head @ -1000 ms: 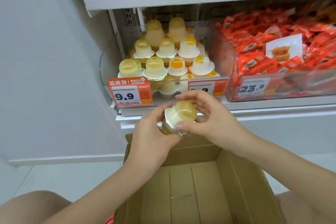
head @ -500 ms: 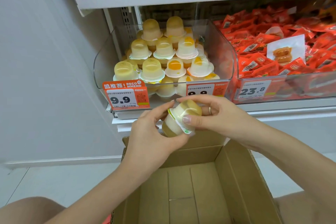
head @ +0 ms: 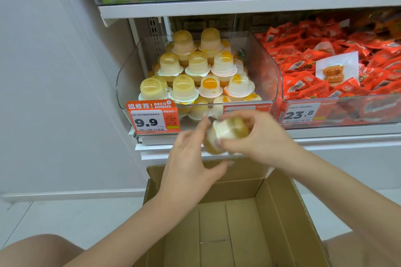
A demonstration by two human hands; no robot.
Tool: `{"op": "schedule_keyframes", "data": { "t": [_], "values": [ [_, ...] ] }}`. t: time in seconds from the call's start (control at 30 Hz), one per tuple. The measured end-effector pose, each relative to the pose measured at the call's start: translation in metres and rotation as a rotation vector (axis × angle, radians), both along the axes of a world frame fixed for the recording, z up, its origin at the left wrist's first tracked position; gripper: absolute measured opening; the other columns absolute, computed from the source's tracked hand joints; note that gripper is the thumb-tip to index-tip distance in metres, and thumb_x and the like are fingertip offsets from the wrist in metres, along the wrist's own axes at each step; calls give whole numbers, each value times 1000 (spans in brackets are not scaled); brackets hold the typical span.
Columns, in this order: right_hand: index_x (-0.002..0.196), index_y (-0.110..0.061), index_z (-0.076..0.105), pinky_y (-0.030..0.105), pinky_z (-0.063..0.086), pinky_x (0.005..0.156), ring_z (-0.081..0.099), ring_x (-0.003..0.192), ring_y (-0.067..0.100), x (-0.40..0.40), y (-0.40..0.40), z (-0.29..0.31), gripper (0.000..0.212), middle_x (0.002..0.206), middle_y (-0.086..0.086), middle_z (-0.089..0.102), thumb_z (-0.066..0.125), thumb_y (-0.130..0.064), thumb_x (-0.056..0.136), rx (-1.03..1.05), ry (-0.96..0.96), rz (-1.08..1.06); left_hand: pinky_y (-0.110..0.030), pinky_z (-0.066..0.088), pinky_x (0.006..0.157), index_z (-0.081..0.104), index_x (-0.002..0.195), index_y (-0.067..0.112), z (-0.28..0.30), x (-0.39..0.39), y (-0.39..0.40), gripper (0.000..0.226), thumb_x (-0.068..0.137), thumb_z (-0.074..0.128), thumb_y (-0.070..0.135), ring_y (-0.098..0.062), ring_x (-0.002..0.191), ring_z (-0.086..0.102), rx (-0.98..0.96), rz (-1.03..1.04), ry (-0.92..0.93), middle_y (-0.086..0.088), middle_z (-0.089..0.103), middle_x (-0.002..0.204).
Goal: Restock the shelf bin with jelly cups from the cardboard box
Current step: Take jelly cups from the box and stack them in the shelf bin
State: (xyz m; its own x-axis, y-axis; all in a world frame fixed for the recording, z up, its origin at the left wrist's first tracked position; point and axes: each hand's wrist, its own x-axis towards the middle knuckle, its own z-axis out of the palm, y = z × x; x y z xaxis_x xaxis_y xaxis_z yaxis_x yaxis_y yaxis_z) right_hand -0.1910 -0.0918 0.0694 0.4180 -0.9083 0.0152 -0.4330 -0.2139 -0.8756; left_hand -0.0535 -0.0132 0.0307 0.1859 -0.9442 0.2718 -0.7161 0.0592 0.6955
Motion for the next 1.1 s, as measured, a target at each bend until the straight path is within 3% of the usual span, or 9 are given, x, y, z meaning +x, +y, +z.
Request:
{"op": "schedule_keyframes", "data": {
  "t": [0.1, 0.17, 0.23, 0.33, 0.53, 0.77, 1.1],
  "values": [
    [110, -26, 65, 16, 40, 74, 56, 89, 2, 6, -33, 31, 52, 103, -12, 63, 83, -37, 62, -279, 14, -130, -20, 37, 94, 44, 135, 27, 9, 14, -11, 66, 77, 74, 28, -7, 114, 46, -37, 65, -41, 14, 48, 122],
    [114, -26, 61, 18, 37, 77, 53, 99, 6, 15, -60, 52, 57, 109, -11, 59, 82, -39, 63, -403, 149, -124, -16, 37, 85, 57, 118, 22, 14, 25, -19, 41, 80, 71, 19, -8, 103, 51, -26, 125, -8, 13, 52, 110],
    [117, -25, 58, 21, 35, 78, 51, 101, 10, 29, -82, 65, 60, 111, -8, 55, 83, -37, 63, -437, 327, -39, -20, 41, 82, 60, 107, 22, 16, 34, -25, 29, 80, 69, 15, -9, 95, 53, -10, 166, 60, 9, 56, 104],
    [118, -24, 54, 23, 33, 75, 46, 97, 13, 45, -96, 60, 62, 110, -6, 50, 83, -35, 64, -442, 496, 93, -20, 39, 78, 60, 105, 22, 16, 41, -30, 28, 79, 68, 14, -11, 94, 54, 38, 179, 64, 7, 57, 102],
    [121, -22, 53, 24, 34, 77, 48, 105, 14, 52, -100, 51, 68, 116, -4, 54, 84, -40, 62, -474, 631, 183, -21, 39, 76, 59, 110, 22, 9, 45, -33, 30, 82, 67, 19, -8, 97, 54, 180, 156, 14, 9, 61, 110],
    [133, -17, 49, 29, 41, 87, 48, 120, 23, 62, -97, 49, 80, 131, 4, 53, 82, -43, 65, -460, 695, 176, -24, 45, 80, 58, 109, 21, 9, 44, -33, 29, 82, 67, 17, -10, 99, 56, 181, 150, 46, 8, 61, 107],
    [135, -11, 48, 25, 39, 80, 51, 116, 23, 58, -94, 62, 89, 128, 5, 56, 83, -48, 62, -433, 757, 152, -22, 44, 79, 58, 104, 22, 8, 42, -33, 25, 81, 68, 15, -9, 93, 56, 154, 125, 78, 8, 60, 100]
  ]
}}
